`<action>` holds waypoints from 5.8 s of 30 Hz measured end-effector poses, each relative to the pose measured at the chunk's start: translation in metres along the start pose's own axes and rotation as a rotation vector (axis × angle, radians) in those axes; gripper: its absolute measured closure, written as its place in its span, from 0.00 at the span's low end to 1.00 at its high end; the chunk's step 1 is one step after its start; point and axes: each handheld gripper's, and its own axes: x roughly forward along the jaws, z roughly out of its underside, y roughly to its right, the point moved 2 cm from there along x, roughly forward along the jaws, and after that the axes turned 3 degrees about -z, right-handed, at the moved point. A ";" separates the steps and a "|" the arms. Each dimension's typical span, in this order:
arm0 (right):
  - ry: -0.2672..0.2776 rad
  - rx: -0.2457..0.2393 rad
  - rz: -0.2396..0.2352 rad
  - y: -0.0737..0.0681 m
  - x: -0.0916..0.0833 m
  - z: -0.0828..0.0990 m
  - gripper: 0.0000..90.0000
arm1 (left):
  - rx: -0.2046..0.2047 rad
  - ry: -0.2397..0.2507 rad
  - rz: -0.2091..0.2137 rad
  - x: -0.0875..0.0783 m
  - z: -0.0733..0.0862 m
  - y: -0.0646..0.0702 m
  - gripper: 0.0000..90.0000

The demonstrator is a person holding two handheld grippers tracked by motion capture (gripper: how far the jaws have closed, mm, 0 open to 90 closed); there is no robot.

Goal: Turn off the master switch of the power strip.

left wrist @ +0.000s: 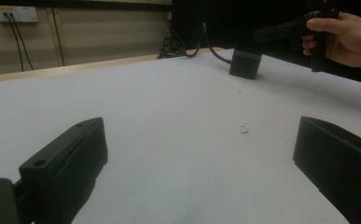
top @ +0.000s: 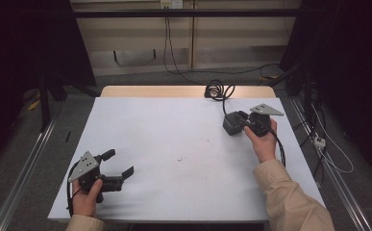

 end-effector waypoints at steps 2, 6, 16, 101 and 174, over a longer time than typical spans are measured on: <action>-0.002 -0.002 0.000 -0.001 0.000 0.000 0.83 | 0.000 0.000 -0.002 0.000 0.000 0.000 0.03; -0.007 0.000 -0.009 -0.003 0.001 0.000 0.84 | 0.001 0.000 -0.002 0.000 0.000 0.000 0.03; -0.009 0.006 -0.020 -0.004 0.003 0.001 0.87 | 0.004 0.001 -0.004 0.000 0.000 0.000 0.03; -0.061 -0.010 -0.002 0.002 0.006 0.010 1.00 | 0.005 0.001 -0.011 -0.002 0.000 0.000 0.03; -0.074 -0.036 -0.001 0.000 0.010 0.008 1.00 | 0.012 -0.001 -0.018 -0.006 0.001 0.000 0.03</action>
